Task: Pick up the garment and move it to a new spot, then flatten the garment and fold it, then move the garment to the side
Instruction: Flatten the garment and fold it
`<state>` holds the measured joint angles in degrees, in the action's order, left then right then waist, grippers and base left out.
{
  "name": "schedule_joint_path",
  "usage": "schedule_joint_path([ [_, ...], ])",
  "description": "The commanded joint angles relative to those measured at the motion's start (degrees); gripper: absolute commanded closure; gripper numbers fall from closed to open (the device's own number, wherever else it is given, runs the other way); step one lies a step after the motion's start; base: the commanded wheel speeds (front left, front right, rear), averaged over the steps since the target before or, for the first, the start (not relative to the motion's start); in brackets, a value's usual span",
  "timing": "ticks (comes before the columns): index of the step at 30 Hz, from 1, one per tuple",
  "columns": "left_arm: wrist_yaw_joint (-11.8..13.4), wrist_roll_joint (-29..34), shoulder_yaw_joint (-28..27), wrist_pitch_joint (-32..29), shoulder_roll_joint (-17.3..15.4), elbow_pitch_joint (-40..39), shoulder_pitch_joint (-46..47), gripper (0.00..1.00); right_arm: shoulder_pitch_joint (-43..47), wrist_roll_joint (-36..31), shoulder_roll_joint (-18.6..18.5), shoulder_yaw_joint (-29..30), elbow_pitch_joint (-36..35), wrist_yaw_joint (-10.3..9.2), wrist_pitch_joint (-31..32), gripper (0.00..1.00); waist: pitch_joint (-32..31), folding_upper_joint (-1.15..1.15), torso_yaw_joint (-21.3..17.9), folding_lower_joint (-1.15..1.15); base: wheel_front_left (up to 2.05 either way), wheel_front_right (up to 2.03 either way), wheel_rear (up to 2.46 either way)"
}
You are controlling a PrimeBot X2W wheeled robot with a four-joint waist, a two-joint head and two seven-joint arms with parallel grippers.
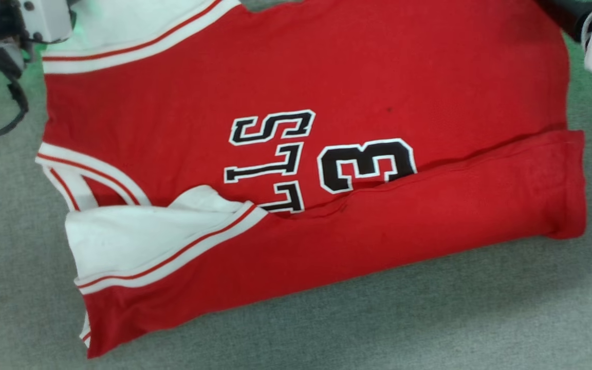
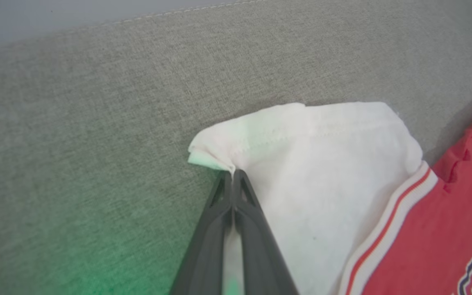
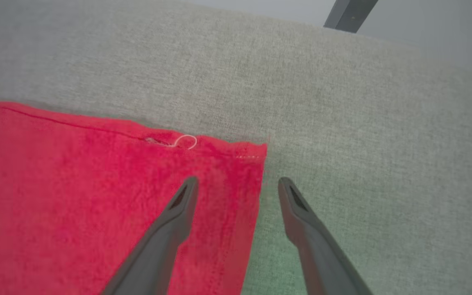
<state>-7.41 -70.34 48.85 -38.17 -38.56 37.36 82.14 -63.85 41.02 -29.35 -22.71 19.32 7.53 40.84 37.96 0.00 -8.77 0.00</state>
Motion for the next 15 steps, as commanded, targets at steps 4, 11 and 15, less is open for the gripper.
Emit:
schedule_joint_path([
  [4, -0.13, -0.76, 1.69, 0.51, 1.22, -0.46, -0.38, 1.0, -4.63, 0.85, 1.25, -0.28, 6.23, -0.09, 2.59, 0.0, 1.29, 0.0, 1.89, 0.0, 0.0, 0.0, 0.0],
  [11, -0.13, -2.08, 3.5, 2.77, 2.39, -1.91, -0.06, 1.0, -7.67, 0.78, -0.07, -5.77, 11.4, -0.09, 4.49, 0.35, 1.45, 0.0, 3.71, 0.0, 0.0, 0.0, 0.0],
  [15, -0.14, -3.15, 4.23, 4.82, 3.08, -2.7, -0.47, 1.0, -8.1, 1.68, -0.76, -8.47, 12.41, -0.08, 2.81, 1.0, 0.66, 0.0, 4.52, 0.0, 0.0, 0.0, 0.0],
])
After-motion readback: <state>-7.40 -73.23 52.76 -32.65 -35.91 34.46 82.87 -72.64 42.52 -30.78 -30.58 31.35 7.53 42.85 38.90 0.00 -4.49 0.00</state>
